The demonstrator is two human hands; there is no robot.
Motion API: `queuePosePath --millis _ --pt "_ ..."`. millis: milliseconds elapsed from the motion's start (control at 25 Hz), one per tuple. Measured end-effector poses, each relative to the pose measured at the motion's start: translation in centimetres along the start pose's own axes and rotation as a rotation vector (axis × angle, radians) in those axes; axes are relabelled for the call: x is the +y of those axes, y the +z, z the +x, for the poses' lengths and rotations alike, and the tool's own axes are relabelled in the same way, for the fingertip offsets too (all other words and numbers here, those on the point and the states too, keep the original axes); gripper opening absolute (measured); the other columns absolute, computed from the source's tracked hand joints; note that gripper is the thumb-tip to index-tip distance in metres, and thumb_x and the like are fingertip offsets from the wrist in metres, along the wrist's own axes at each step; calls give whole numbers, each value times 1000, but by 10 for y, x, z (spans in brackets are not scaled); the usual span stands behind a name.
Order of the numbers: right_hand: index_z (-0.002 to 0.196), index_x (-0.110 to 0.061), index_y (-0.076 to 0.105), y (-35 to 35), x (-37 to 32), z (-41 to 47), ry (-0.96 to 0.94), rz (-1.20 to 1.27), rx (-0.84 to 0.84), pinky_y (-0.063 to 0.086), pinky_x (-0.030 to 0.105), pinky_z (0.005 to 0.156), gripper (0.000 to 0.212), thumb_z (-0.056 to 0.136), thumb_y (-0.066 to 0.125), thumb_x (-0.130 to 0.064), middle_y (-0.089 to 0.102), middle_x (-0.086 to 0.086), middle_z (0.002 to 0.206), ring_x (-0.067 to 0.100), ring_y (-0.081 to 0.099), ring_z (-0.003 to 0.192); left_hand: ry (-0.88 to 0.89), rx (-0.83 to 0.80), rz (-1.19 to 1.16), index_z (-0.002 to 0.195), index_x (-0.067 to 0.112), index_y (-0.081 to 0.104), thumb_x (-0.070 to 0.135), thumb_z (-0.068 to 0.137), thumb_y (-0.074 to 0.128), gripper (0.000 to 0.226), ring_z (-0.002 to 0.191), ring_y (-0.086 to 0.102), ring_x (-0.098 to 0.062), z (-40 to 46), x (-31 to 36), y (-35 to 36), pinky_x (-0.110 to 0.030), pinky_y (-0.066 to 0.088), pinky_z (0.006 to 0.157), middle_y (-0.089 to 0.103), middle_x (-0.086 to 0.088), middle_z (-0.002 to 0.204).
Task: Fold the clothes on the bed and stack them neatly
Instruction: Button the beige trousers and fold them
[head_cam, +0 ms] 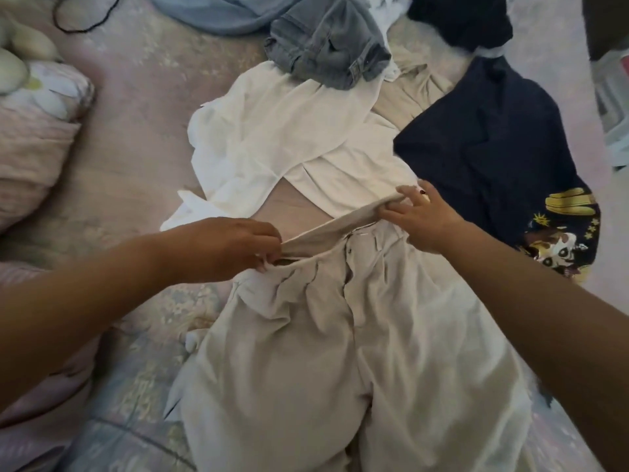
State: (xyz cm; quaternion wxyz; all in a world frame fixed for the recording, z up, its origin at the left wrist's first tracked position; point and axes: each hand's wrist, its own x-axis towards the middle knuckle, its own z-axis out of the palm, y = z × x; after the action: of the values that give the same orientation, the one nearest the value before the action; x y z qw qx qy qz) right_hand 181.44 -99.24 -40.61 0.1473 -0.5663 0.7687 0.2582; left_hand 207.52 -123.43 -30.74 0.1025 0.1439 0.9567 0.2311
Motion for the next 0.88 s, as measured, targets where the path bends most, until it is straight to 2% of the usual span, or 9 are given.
queuePosePath --millis 160,280,360,440,560,640,760,800,880 --pt "144 -22 52 4 23 -4 96 45 -29 -5 60 123 45 102 58 -37 47 3 151 35 18 149 -163 -16 -88 96 11 66 0 88 72 14 90 62 -16 -11 -14 1 -29 50 82 67 3 107" --pt "122 -12 71 3 37 -35 98 158 142 19 57 120 31 100 62 -31 64 9 126 41 42 132 -384 32 -91 92 14 64 6 85 77 17 82 60 -21 -21 -20 0 -33 51 78 63 5 90" --pt "108 -5 76 -5 40 -62 74 329 321 40 51 99 25 97 67 -25 69 15 104 43 55 107 -540 68 -91 81 15 56 18 79 86 30 75 58 -26 -20 -13 1 -36 47 72 60 0 81" --pt "101 -3 77 -24 45 -91 101 561 394 44 45 80 21 94 72 -22 65 16 93 39 57 90 -644 168 -63 72 15 47 24 78 88 42 66 52 -30 -18 0 -2 -40 40 65 56 -6 71" --pt "90 2 75 -61 45 -148 139 834 530 47 36 76 15 85 80 -11 57 16 103 30 59 89 -719 368 -126 72 12 46 20 81 85 41 62 47 -29 -25 22 -30 -37 37 62 55 -12 65" --pt "85 4 74 -89 33 -196 103 848 620 51 31 84 14 79 84 -4 49 21 116 25 60 96 -747 451 -163 75 10 46 20 82 84 40 63 42 -27 -37 42 -70 -36 34 61 54 -12 66" --pt "81 4 73 -142 34 -265 129 949 593 46 39 106 13 76 84 -1 47 26 131 29 57 120 -683 492 -178 77 8 46 16 81 85 41 65 36 -23 -59 88 -149 -35 30 60 47 -9 69" --pt "80 2 72 -160 40 -283 172 998 546 47 42 105 12 79 83 -4 54 21 130 29 58 119 -642 468 -162 76 9 47 16 80 86 40 64 37 -23 -65 105 -172 -35 30 60 46 -8 68" --pt "77 -4 70 -199 57 -319 210 1087 503 50 45 91 13 83 81 -8 69 12 108 28 64 100 -513 384 -39 73 10 51 17 80 86 36 63 44 -26 -81 139 -218 -35 32 61 47 -6 67"
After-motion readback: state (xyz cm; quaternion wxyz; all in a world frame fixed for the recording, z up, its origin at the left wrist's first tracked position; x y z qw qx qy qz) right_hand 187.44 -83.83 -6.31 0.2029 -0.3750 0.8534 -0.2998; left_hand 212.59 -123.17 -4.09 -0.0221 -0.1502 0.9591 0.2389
